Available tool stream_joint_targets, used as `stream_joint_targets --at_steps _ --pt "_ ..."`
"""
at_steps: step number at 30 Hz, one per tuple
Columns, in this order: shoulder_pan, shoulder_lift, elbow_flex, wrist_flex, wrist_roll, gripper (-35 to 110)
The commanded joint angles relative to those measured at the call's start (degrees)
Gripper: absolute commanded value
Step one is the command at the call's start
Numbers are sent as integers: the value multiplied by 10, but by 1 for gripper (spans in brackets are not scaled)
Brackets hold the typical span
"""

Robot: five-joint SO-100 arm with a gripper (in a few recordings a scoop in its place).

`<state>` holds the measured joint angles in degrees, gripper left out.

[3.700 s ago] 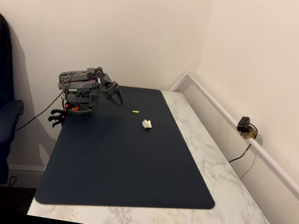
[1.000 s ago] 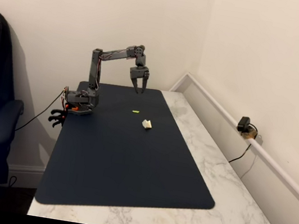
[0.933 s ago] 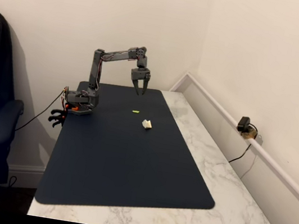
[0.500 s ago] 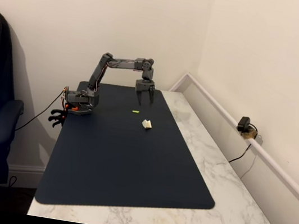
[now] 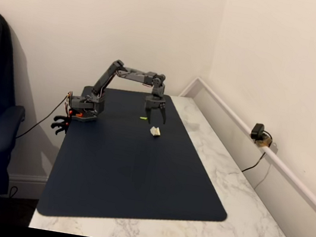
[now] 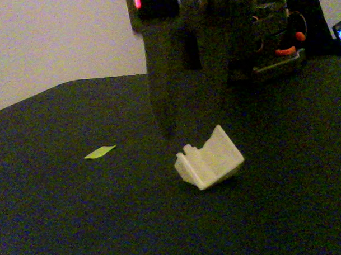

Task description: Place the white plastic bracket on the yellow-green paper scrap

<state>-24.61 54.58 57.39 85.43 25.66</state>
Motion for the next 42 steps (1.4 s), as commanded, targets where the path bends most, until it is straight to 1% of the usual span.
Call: stream_joint_targets --at_steps 1,10,23,25,29,31,37,42 --pt "-4 21 -9 -2 18 32" --pt "-2 -4 3 -23 29 33" --pt "12 -74 -66 -10 15 31" --pt "13 -88 -91 4 14 26" --pt "17 -120 -156 41 13 6" --pt "18 -134 -183 58 12 0" --pt "22 -148 -214 83 8 0" --pt "29 -147 -321 146 12 0"
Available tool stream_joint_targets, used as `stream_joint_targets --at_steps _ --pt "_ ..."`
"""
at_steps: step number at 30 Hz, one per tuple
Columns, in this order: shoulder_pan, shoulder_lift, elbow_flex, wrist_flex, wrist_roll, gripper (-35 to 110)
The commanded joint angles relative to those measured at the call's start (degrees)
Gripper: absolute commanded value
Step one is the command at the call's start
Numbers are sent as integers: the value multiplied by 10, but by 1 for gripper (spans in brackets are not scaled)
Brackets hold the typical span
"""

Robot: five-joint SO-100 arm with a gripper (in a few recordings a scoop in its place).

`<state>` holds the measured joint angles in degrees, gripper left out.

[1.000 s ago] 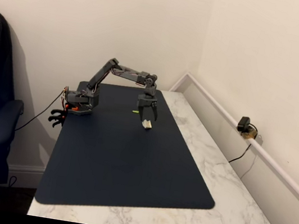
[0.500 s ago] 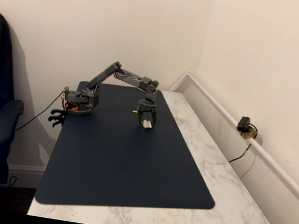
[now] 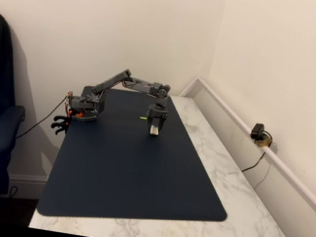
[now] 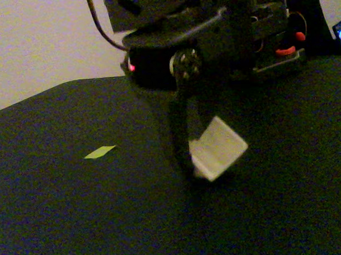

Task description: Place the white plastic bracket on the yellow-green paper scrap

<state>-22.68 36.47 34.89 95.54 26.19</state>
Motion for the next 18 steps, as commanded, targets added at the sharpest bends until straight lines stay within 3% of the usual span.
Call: stream_joint_targets --at_steps 1,9,18 --pt "11 48 -98 45 9 0" --pt "29 185 33 42 16 0" --pt "90 402 364 -81 42 0"
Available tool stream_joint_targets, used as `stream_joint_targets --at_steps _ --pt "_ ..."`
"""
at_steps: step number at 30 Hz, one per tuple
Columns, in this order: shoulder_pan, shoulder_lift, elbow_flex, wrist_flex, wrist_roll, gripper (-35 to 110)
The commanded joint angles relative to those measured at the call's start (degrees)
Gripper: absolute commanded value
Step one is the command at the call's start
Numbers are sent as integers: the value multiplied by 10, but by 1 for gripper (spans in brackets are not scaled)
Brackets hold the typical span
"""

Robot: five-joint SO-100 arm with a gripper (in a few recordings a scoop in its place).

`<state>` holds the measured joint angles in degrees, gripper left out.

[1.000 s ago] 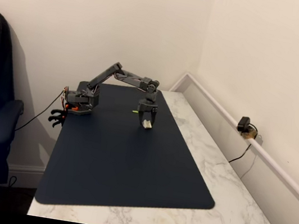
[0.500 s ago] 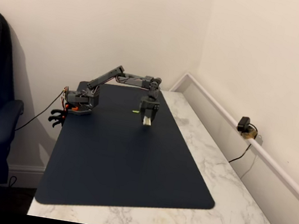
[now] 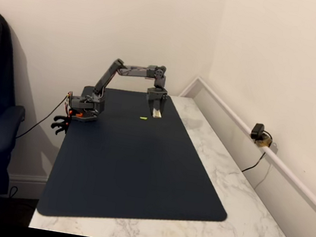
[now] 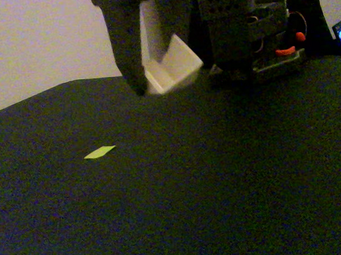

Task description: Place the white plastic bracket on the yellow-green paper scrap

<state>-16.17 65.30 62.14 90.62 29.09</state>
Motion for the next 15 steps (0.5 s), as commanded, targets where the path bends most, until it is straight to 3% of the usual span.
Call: stream_joint_targets --at_steps 1,15 --pt "37 125 113 -41 16 0" --pt "202 146 212 -109 31 0"
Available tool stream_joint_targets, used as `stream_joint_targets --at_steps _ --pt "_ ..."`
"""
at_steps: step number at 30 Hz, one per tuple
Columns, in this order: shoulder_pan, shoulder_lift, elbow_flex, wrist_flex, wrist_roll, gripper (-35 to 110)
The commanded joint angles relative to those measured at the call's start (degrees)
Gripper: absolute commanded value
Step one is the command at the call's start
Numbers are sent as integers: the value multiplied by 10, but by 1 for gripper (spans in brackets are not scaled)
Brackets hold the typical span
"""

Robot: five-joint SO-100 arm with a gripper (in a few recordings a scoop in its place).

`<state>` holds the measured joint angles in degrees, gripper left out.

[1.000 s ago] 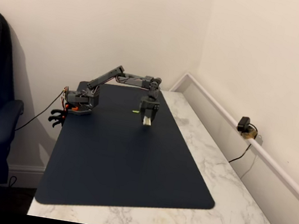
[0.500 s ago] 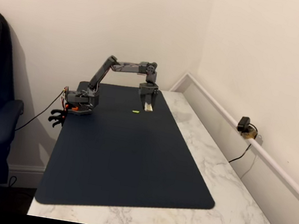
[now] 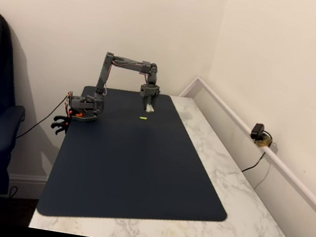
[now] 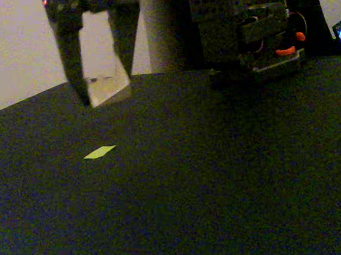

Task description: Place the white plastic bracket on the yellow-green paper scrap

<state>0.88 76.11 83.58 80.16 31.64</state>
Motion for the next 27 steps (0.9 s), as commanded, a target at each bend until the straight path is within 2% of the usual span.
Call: stream_joint_targets --at_steps 1,27 --pt "36 27 -10 -5 2 0" --pt "90 -39 62 -83 -17 0"
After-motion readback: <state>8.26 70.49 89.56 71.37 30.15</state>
